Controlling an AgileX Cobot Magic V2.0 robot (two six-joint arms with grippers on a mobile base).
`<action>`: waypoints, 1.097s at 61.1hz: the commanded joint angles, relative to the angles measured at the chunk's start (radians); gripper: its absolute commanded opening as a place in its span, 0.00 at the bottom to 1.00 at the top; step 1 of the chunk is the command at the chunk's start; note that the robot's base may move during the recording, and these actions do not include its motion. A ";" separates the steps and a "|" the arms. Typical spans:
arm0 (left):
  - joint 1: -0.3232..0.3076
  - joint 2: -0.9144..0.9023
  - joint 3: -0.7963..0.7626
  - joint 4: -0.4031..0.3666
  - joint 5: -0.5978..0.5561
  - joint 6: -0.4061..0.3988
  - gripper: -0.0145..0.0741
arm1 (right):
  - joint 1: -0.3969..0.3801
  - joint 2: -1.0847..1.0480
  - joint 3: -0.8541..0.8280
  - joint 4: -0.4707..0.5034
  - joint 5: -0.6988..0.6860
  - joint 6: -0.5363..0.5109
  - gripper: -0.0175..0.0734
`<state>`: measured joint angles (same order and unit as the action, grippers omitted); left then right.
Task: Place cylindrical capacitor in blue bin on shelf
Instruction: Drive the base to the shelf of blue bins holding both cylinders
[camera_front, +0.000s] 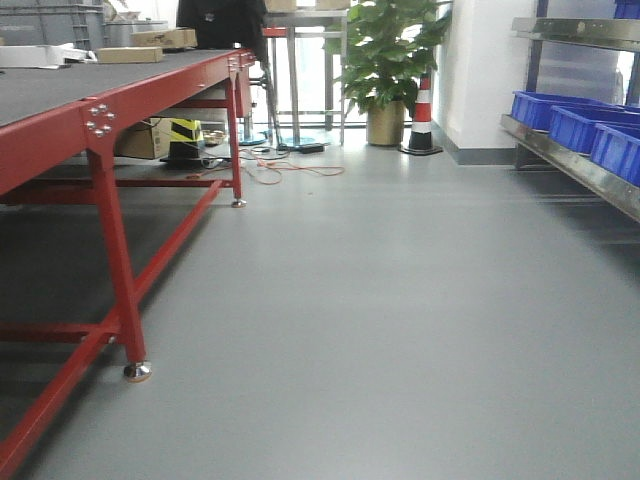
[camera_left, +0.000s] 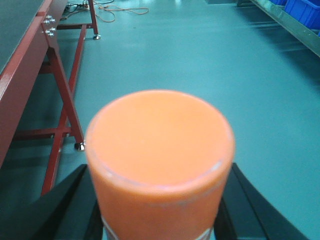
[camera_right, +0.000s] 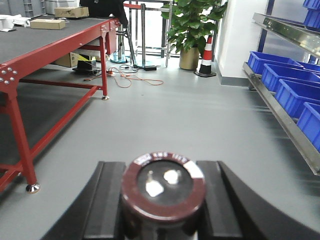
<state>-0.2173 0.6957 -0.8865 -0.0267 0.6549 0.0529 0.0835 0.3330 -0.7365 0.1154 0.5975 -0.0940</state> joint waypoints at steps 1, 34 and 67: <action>-0.007 -0.005 -0.002 -0.005 -0.022 -0.001 0.04 | 0.001 -0.003 -0.007 -0.011 -0.023 -0.001 0.05; -0.007 -0.005 -0.002 -0.005 -0.022 -0.001 0.04 | 0.001 -0.003 -0.007 -0.011 -0.023 -0.001 0.05; -0.007 -0.005 -0.002 -0.005 -0.022 -0.001 0.04 | 0.001 -0.003 -0.007 -0.011 -0.023 -0.001 0.05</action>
<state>-0.2173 0.6940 -0.8865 -0.0267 0.6549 0.0529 0.0835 0.3330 -0.7365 0.1154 0.5975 -0.0940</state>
